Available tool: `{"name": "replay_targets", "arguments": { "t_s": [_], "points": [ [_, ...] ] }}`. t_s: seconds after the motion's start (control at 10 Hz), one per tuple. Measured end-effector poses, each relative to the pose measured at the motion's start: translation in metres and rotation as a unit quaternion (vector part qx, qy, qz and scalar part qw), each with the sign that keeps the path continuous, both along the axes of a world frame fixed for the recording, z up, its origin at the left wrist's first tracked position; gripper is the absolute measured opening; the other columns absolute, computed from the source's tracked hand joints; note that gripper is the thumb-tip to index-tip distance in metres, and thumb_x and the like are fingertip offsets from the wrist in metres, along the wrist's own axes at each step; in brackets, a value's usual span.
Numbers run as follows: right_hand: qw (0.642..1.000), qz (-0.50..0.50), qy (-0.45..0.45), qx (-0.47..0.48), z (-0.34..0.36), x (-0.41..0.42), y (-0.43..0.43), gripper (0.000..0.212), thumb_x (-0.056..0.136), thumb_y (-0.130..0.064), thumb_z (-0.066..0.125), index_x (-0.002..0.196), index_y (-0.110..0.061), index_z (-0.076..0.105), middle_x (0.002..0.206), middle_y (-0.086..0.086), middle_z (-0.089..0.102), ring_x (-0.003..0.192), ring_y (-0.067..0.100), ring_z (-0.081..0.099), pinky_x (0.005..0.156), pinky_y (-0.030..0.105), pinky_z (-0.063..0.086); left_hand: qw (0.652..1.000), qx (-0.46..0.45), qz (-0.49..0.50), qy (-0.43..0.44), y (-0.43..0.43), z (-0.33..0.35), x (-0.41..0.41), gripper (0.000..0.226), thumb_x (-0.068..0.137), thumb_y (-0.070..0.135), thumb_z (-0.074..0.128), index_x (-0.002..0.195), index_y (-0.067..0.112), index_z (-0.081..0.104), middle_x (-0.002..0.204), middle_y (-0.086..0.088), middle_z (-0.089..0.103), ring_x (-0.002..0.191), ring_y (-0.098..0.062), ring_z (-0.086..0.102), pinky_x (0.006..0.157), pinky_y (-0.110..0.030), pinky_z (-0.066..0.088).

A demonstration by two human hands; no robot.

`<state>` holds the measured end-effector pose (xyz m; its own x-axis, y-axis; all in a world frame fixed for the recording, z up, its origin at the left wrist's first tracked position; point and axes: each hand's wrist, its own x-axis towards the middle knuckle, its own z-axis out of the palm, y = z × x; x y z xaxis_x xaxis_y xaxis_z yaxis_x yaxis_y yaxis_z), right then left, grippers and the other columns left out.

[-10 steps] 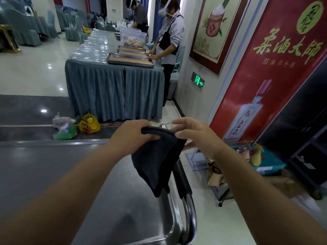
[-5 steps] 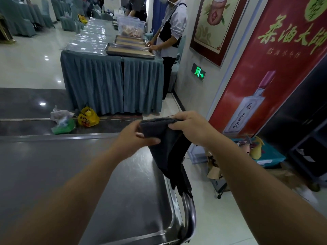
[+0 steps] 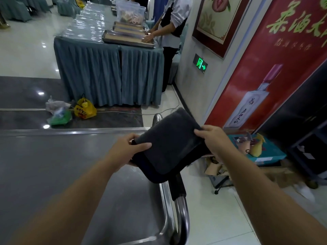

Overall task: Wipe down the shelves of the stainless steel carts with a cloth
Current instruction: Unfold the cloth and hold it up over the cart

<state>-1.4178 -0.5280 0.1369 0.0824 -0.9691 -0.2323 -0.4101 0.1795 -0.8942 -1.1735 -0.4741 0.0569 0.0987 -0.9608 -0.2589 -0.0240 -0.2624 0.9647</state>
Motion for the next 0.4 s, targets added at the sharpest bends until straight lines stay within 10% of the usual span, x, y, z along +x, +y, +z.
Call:
{"name": "replay_targets", "arguments": {
  "t_s": [0.2,0.4],
  "points": [
    [0.995,-0.009,-0.053,0.086,-0.049,-0.019,-0.012,0.014,0.092,-0.021,0.057,0.1,-0.014,0.066,0.101,0.018,0.067,0.087,0.035,0.064,0.059,0.036,0.053,0.998,-0.004,0.055,-0.006,-0.03,-0.001,0.007,0.036,0.065,0.026,0.083,0.094,0.029,0.061,0.092,-0.005,0.066,0.074,-0.02,0.07,0.05,-0.027,0.054],
    [0.981,0.059,0.14,0.116,-0.106,-0.028,-0.03,0.025,0.093,-0.02,0.057,0.115,-0.008,0.057,0.111,0.018,0.061,0.094,0.033,0.06,0.071,0.045,0.056,0.988,0.045,0.06,-0.136,-0.051,-0.052,0.004,0.041,0.068,0.015,0.082,0.096,0.026,0.054,0.1,-0.007,0.062,0.082,-0.022,0.065,0.064,-0.035,0.055]
  ]
}}
